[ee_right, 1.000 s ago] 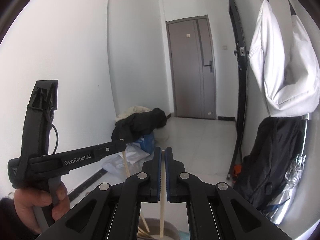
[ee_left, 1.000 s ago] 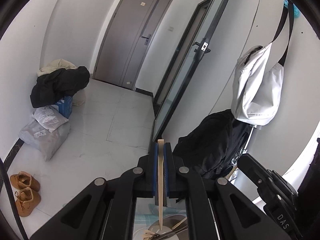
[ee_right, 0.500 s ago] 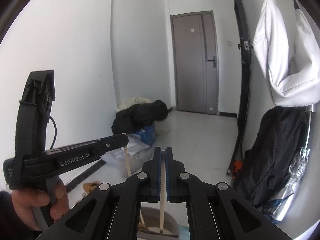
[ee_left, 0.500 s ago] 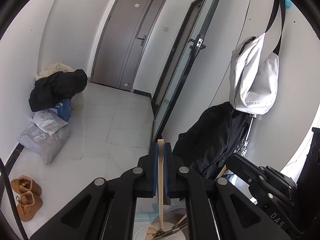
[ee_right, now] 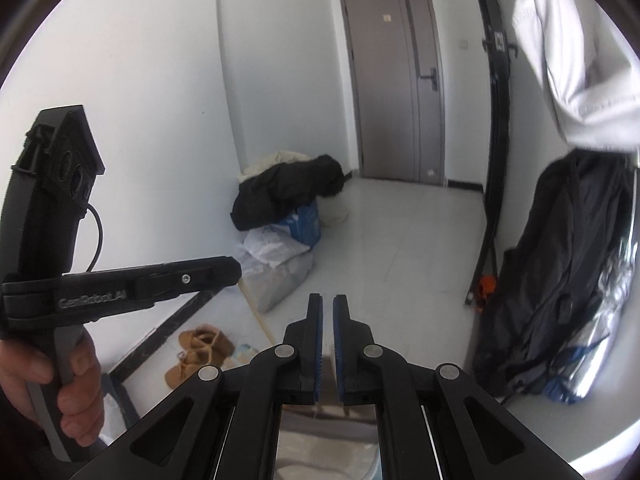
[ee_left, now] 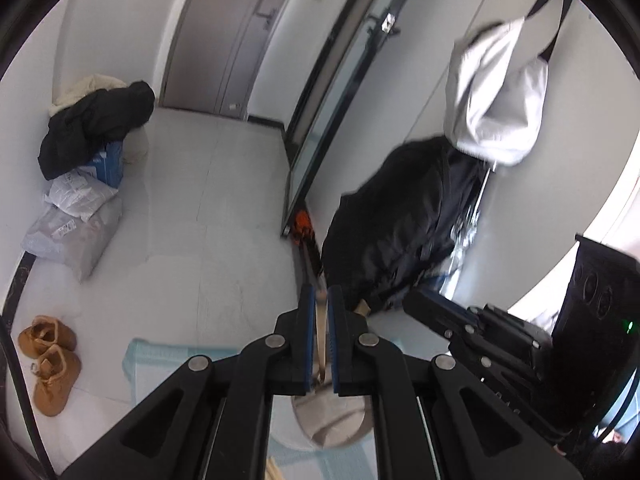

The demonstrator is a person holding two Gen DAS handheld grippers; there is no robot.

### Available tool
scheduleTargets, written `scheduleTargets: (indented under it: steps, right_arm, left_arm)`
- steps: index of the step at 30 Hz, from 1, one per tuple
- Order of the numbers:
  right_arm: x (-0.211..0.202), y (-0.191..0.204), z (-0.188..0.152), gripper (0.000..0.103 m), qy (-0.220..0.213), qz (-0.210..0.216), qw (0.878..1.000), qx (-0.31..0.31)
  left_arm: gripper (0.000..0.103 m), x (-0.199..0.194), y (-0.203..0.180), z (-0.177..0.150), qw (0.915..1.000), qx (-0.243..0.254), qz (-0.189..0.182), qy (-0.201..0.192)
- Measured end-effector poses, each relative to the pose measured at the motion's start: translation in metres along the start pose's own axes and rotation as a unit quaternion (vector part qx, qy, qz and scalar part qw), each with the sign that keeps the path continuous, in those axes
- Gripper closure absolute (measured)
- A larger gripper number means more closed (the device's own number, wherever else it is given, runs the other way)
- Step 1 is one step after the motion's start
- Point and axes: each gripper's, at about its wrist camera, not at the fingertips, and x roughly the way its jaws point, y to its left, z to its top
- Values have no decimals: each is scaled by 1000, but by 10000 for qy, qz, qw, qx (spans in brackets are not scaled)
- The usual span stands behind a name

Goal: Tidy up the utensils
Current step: 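Open the right tool to release the chopstick in the holder, then withdraw the right tool from the holder back toward the remaining chopsticks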

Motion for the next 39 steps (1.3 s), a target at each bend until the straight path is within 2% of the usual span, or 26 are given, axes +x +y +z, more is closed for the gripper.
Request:
scheduleTargets:
  steps: [3,5,8,10,12,15,17,19,21,25,30,39]
  right_arm:
    - [-5,-6,-8,91,77,20,9995,321]
    - [-14,-11,-14,90,47,18,9984,555]
    - [-31,-15,-26,80,46,-71,9970,769]
    - [-43,-16,-33,77,20,-119,9966,819]
    - [-56,-16,-38,71,-19,-233,9965,797]
    - [-78,-15,-50,48,-114,-340,9955,880]
    - [-88,-12,-56,45,-168,-305,9945,983]
    - [-96,-10,-63,43,-192,-315,9937,1054]
    - [-104,-5,-71,41,-238,-348,9936,1044]
    - [-118,6,-84,29,-289,-448,9939,963]
    - [-130,19,-100,25,-365,-522,9935,948]
    - [-131,37,-127,17,-288,-637,9954,657]
  left_arm:
    - [98,-6,-5,-7,9997,103,40,200]
    - [93,-14,-9,-11,9995,135,186,210]
    - [75,-29,-10,-17,9993,95,350,91]
    - [48,-42,-11,-21,9986,47,531,-66]
    - [39,-57,-12,-27,9969,16,732,-299]
    - [36,-72,-15,-35,9953,-46,856,-455]
    - [33,-80,-20,-41,9948,-68,879,-508]
    - [23,-87,-24,-47,9936,-46,954,-610]
    - [17,-95,-28,-53,9910,31,1116,-740]
    - [16,-101,-37,-67,9864,274,1431,-766]
    - [9,-106,-38,-86,9817,337,1659,-871]
    - [7,-99,-29,-114,9782,417,1798,-955]
